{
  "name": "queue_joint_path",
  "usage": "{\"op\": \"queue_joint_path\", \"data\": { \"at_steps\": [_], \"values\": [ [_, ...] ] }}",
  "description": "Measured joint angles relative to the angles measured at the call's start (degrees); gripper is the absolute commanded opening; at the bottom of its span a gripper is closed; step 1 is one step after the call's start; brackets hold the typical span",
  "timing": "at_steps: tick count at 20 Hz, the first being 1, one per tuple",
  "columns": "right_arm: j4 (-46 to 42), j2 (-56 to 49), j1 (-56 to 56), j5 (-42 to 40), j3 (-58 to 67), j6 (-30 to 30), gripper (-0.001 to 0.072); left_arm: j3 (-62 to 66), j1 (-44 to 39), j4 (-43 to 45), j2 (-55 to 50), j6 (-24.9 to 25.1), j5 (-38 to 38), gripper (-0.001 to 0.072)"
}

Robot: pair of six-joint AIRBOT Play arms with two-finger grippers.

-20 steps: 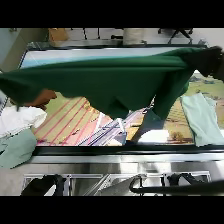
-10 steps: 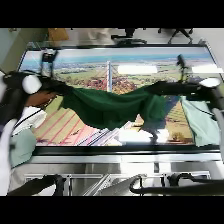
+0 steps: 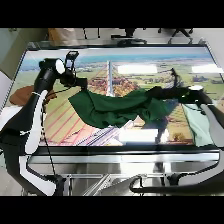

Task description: Fold the shirts.

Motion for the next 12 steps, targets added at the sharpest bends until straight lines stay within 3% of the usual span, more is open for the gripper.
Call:
{"op": "queue_joint_path", "data": {
  "at_steps": [1, 6, 9, 12],
  "values": [
    [-0.6, 1.1, -1.9, 1.3, 0.6, -0.2, 0.0579, 1.2, 0.3, -0.1, 0.4, -0.7, -3.1, 0.0687],
    [-10.3, 5.7, -10.0, 8.3, 1.7, 3.0, 0.0589, -8.7, -0.5, -3.1, 8.3, -4.7, -12.3, 0.0687],
    [-18.3, 6.4, -11.4, 10.2, 0.3, 5.5, 0.0589, -24.1, -3.5, -5.8, 15.5, -6.4, -10.4, 0.0687],
    [-24.2, 6.5, -12.3, 8.0, -1.1, 7.7, 0.0589, -40.8, -6.9, -9.1, 22.3, -8.3, -3.5, 0.0687]
  ]
}}
